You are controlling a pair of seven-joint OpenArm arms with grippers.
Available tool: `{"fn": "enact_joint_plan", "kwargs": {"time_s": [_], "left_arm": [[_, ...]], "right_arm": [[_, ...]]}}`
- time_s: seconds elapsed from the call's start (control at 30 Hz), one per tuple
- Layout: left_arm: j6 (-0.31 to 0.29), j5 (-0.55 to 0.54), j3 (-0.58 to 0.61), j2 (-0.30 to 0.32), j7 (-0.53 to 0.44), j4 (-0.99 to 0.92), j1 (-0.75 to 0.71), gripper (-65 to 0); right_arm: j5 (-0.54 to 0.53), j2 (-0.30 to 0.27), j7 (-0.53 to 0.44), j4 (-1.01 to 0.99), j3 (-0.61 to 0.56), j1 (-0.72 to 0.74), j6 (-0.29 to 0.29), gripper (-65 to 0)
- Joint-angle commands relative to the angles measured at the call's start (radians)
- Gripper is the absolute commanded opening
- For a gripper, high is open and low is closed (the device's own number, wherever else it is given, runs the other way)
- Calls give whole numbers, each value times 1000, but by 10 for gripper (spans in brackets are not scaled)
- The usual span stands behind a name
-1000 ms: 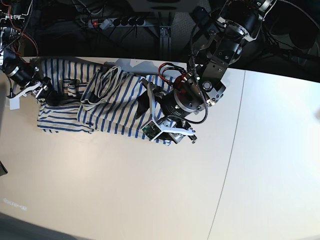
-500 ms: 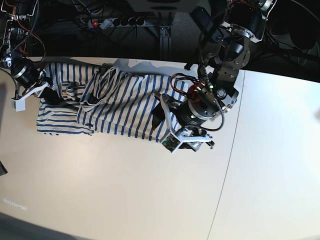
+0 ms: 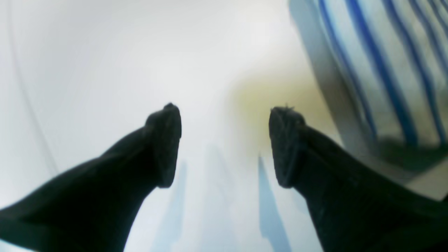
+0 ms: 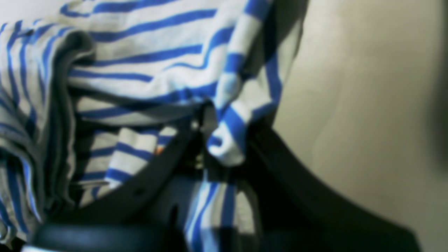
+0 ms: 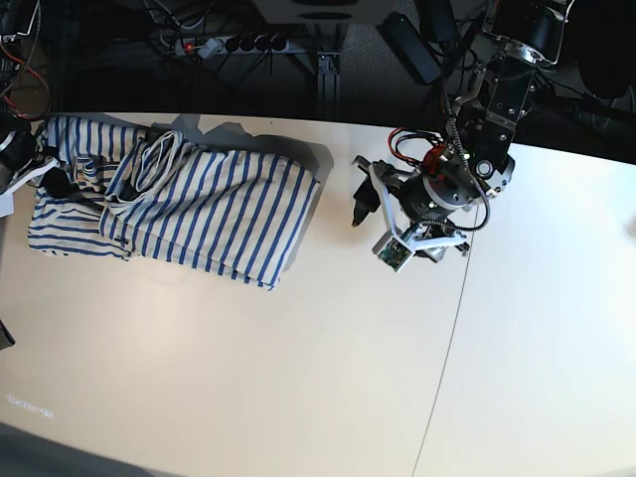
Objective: Fold the T-shirt properly
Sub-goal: 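Open the left gripper and lift it off the folded shirt, then grasp the shirt bundle with both grippers and lift it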
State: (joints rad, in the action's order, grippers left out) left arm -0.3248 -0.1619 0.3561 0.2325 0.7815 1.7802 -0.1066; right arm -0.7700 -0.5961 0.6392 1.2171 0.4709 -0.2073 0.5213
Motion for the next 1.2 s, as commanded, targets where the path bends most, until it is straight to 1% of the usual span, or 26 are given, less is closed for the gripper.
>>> {"fn": "enact_joint_plan", "kwargs": {"time_s": [0.0,0.03,0.07,0.1,0.17,0.2,0.23,0.27,0.4,0.5,0.67,0.73,0.87,0.97,1.03,1.17], "left_arm": [[6,-6,-3,-6,-31,14,6,-230],[6,-6,-3,-16,-30,14,2,-231],[6,-6,-2,-28,-30,14,1,-250],[6,-6,-2,-39,-30,14,1,-308],[3,-2,-2,-61,-39,14,2,-490],[-1,-1,-2,-70,-43,14,1,-568],[-1,-2,-2,-76,-45,13,1,-622],[-1,-2,-2,-80,-46,14,1,-646],[-1,-3,-2,-85,-60,2,2,-650],[-1,-11,0,-96,-72,-32,1,-650],[-1,-14,0,-145,-99,-144,5,-650],[-2,-13,0,-164,-113,-183,10,-650],[-20,-13,0,-203,-116,-209,10,-650],[-31,-13,4,-237,-113,-210,10,-650],[-31,-13,21,-252,-111,-210,10,-650],[-31,13,105,-252,-113,-216,10,-650]], "right_arm": [[8,-23,-4,-1,10,2,68,-650],[7,-22,-4,-4,10,2,69,-650],[5,-21,-4,-5,10,2,69,-650],[-1,-22,-4,-5,10,2,69,-650],[-13,-22,-3,-5,10,2,69,-650],[-19,-21,-3,-5,10,2,69,-650],[-24,-21,-3,-5,10,2,69,-650],[-26,-21,-3,-4,10,2,69,-650],[-34,-22,-3,-3,10,2,69,-650],[-70,-22,9,-3,17,2,69,-650],[-159,-21,63,-1,74,2,70,-650],[-170,-22,73,-1,101,2,70,-650],[-205,-22,114,-1,144,2,70,-650],[-240,-23,125,1,164,2,70,-650],[-254,-22,130,14,170,2,71,-650],[-271,-22,163,91,170,2,70,-650]]}}
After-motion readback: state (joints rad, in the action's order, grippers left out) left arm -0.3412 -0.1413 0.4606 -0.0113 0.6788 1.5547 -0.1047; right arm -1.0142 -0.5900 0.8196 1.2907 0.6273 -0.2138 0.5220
